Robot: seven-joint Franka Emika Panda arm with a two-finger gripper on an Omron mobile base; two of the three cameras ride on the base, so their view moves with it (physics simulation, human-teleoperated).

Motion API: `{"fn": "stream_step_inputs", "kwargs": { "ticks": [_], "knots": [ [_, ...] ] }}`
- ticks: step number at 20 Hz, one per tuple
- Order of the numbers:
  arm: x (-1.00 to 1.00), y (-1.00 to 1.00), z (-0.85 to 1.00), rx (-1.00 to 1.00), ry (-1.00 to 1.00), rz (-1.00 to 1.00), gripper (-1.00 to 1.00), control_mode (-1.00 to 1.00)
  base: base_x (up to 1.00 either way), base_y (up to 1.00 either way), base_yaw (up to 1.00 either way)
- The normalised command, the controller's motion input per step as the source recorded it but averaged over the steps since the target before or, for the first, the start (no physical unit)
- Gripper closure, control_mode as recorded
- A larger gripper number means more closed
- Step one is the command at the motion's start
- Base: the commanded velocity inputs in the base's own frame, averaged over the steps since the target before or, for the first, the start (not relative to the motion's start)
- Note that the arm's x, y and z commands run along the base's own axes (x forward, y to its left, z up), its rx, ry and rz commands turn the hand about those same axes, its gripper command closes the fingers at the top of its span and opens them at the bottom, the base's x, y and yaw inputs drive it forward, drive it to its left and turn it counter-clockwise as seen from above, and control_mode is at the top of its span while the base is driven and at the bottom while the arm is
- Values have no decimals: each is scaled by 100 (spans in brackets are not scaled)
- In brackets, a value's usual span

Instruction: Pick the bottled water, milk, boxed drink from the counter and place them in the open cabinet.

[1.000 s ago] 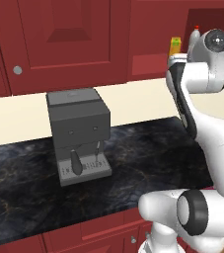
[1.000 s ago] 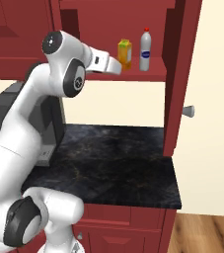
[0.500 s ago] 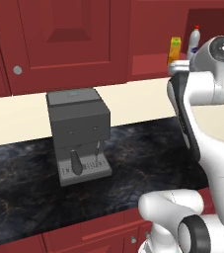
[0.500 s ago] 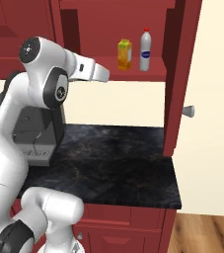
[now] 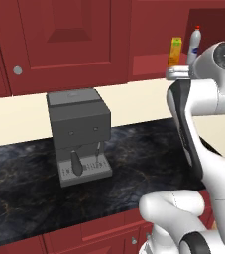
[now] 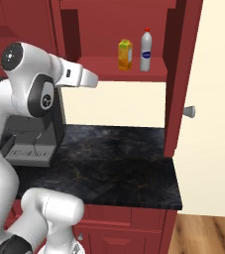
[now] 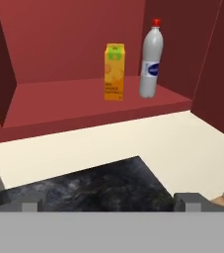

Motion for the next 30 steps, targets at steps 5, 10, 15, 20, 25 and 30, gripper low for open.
{"fn": "stream_step_inputs", "kwargs": {
  "ticks": [5, 10, 15, 20, 25, 30],
  "knots": [
    [-25, 26, 0, 2, 0, 8, -100, -100, 0, 0, 0],
    [-20, 28, -5, 0, 0, 8, -100, -100, 0, 0, 0],
    [-25, 30, -10, 0, -1, 7, -100, -100, 0, 0, 0],
    [-25, 29, -3, 0, 0, 6, -100, -100, 0, 0, 0],
    [-27, 22, -8, 0, 0, 5, -100, -100, 0, 0, 0],
    [-29, 12, -17, 0, 0, 4, -100, -100, 0, 0, 0]
  ]
}}
